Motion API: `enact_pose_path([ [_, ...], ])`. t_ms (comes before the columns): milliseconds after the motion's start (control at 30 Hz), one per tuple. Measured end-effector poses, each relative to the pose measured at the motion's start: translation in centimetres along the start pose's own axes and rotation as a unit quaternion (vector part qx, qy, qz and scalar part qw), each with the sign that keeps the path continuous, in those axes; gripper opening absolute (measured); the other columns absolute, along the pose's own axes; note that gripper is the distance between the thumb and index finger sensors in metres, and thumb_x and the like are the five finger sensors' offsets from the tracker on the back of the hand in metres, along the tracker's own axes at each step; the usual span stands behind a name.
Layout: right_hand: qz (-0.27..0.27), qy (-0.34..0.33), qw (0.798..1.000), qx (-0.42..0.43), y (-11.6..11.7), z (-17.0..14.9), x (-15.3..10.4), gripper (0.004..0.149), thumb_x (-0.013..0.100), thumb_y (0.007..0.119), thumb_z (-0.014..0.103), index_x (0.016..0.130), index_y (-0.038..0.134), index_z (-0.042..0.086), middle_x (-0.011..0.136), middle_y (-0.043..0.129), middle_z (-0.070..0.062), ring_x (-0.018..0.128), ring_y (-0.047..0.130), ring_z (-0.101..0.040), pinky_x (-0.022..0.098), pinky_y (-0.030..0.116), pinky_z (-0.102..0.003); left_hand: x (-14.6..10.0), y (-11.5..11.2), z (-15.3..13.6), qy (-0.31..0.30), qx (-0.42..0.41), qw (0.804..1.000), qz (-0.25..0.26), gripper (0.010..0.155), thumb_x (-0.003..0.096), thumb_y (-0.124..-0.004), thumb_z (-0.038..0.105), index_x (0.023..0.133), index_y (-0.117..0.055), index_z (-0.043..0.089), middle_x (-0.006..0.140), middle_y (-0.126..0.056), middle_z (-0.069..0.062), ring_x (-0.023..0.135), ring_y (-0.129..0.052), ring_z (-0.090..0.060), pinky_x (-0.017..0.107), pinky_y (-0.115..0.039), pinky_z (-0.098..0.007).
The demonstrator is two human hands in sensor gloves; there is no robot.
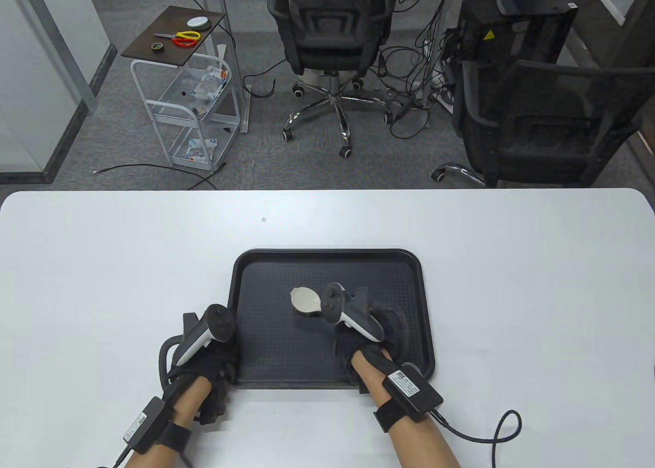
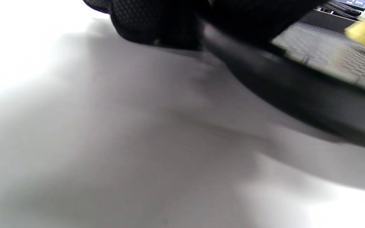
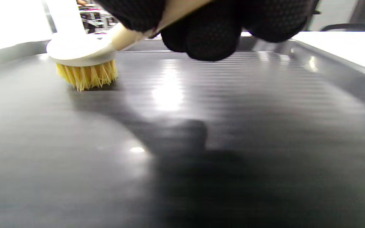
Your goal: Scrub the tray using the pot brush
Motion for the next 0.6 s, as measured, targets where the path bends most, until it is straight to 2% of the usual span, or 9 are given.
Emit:
enact_pose_path([
  [200,0.003,0.075,0.997,-0.020,-1.2,-8.0,-0.4,0.052,0.047,0.079,0.025,0.098,0.072,0.029,0.095,0.078,-0.009,0.070,0.091,-0.027,0.052,0.079,-0.050,0.0,0.0,0.0,0.000,0.001,1.000,0.000,0.076,0.0492,-0.072,0.044,0.107,-0.024,0.032,0.080,-0.068,-0.002,0.070,-0.073,-0.023,0.078,-0.044,-0.053],
  [367,0.011,0.128,0.991,-0.029,-2.0,-12.5,-0.8,0.052,0.047,0.079,0.025,0.098,0.072,0.028,0.095,0.078,-0.009,0.070,0.091,-0.027,0.052,0.079,-0.050,0.0,0.0,0.0,0.000,0.000,1.000,0.000,0.076,0.0492,-0.072,0.044,0.107,-0.024,0.032,0.080,-0.068,-0.002,0.070,-0.073,-0.023,0.078,-0.044,-0.053],
  [500,0.018,0.155,0.987,-0.041,-2.5,-14.2,-0.9,0.052,0.047,0.079,0.025,0.099,0.071,0.028,0.095,0.078,-0.009,0.071,0.091,-0.027,0.052,0.078,-0.050,0.0,0.0,0.0,0.000,0.000,1.000,0.000,0.076,0.0492,-0.072,0.044,0.107,-0.024,0.032,0.080,-0.068,-0.002,0.070,-0.073,-0.023,0.078,-0.044,-0.053],
  [600,0.017,0.150,0.988,-0.039,-3.0,-13.4,-1.0,0.052,0.048,0.080,0.025,0.099,0.072,0.027,0.095,0.077,-0.010,0.071,0.090,-0.028,0.052,0.077,-0.050,0.0,0.0,0.0,0.000,0.000,1.000,0.000,0.076,0.0491,-0.072,0.044,0.107,-0.024,0.032,0.080,-0.068,-0.002,0.070,-0.073,-0.023,0.078,-0.044,-0.053],
])
Point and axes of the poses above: the tracker on the back of each hand, its own z axis roughly to the thumb side, its own x axis roughly from the wrist to the fingertips, y = z × x, the point moved 5 cm from there along x, roughly from the wrist to the fingertips
